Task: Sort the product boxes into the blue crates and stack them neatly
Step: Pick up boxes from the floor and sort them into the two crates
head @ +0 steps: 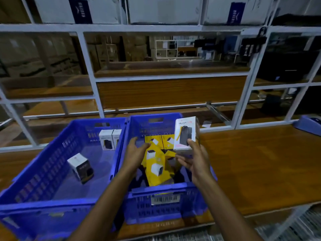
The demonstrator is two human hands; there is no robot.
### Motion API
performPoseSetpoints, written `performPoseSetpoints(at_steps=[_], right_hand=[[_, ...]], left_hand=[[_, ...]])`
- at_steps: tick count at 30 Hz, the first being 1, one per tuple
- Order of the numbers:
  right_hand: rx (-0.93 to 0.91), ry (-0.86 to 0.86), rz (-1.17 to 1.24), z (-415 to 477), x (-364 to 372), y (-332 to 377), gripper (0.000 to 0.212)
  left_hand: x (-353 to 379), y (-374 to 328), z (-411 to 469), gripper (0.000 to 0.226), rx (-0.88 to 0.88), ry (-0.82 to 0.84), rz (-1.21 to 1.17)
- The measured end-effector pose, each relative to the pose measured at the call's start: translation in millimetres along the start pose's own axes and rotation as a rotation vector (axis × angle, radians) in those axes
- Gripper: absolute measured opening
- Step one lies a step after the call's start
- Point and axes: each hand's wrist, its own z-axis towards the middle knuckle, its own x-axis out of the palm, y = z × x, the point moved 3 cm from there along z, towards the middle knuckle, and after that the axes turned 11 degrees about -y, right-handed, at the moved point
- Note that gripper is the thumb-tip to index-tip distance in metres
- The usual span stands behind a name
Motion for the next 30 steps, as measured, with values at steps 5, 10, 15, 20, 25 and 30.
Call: performPoseSetpoints(at_steps=[5,10,15,20,25,30], right_hand=[[0.053,0.103,-0.138,4,17,-14,0.034],[0.061,0.343,-0.248,-23,62,-45,0.029],[0.117,0.509,-0.297,-64,121,-76,0.027],[0.196,0.550,-0.298,-95,162,-101,0.029],[0.269,0.447,-0.294,-114,175,-109,0.072],[0.266,0.410,-0.326,-128,173,-112,0.053]], left_hand=[[2,-2,-7,0.022,0.009,-0.020,-0.026],[-36,-2,-16,0.016,-0.044,-0.160,-0.077],[-104,10,-22,0.024,-0.105,-0.314,-0.074],[-158,13,-30,0.012,-0.144,-0.353,-0.115],[-201,26,-32,0.019,-0.183,-0.398,-0.058],[-224,36,-34,0.027,-0.177,-0.396,-0.041]])
